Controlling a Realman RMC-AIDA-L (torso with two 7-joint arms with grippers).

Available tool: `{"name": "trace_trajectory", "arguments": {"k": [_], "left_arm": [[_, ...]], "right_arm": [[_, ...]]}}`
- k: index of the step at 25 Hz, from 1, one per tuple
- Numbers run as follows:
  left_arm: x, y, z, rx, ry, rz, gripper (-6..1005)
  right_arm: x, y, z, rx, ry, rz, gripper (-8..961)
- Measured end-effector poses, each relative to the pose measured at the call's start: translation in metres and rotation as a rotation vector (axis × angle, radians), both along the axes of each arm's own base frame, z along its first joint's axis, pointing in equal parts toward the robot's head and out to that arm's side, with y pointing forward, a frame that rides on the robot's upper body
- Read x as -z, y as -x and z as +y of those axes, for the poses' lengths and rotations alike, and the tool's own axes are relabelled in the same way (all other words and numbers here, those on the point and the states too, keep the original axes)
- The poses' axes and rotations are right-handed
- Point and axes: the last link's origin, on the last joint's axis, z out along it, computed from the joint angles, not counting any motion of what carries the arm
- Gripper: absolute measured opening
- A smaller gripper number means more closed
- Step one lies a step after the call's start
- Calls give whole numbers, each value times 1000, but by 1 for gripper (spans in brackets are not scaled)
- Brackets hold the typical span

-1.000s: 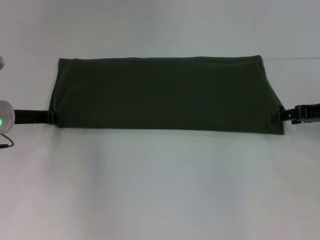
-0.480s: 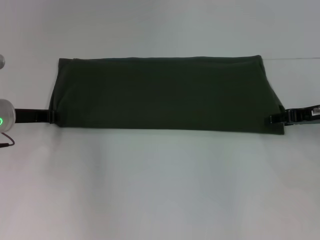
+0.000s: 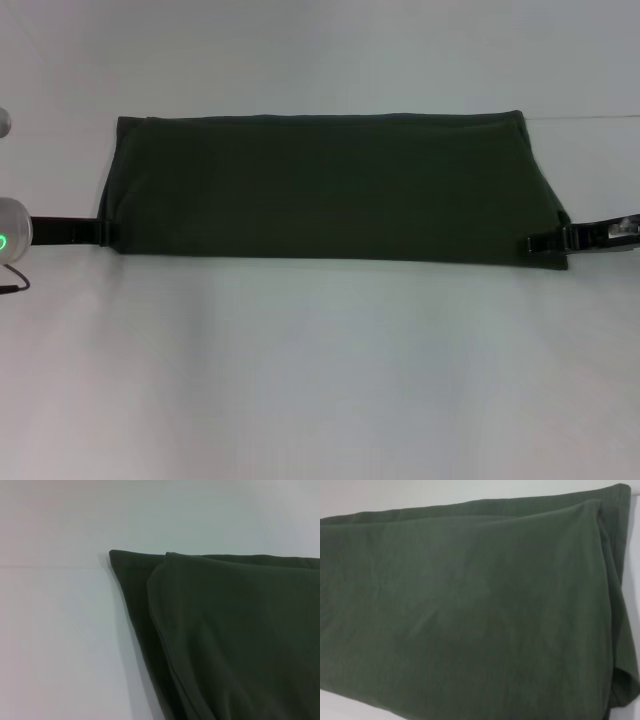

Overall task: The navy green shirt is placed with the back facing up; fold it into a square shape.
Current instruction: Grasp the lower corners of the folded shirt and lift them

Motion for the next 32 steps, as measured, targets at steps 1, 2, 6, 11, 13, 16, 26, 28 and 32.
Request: {"name": "trace_trajectory", "arguments": {"k": [1,2,6,11,13,16,26,28,32], "left_arm": [[0,0,0,1,0,0,18],[0,0,0,1,0,0,18],[0,-1,0,2,0,1,18],[1,-1,0,3,0,0,18],[1,-1,0,4,-1,0,17],[1,-1,0,5,-1,0,17],[1,-1,0,4,-1,0,17],[1,-1,0,4,0,0,17],[1,-1,0,4,-1,0,17]], "right_arm": [[1,0,0,-1,2,0,728],[2,0,-1,-1,5,0,728],[4,-1,-2,-3,9,-2,728],[5,-3,-3,-1,8,1,729],[6,-4,-4,1,8,2,711],[6,-4,-5,3,12,4,683],[1,-6,-6,5,18,5,381],[-2,-6,-6,5,18,5,332],[-5,-6,-5,5,23,8,270]]}}
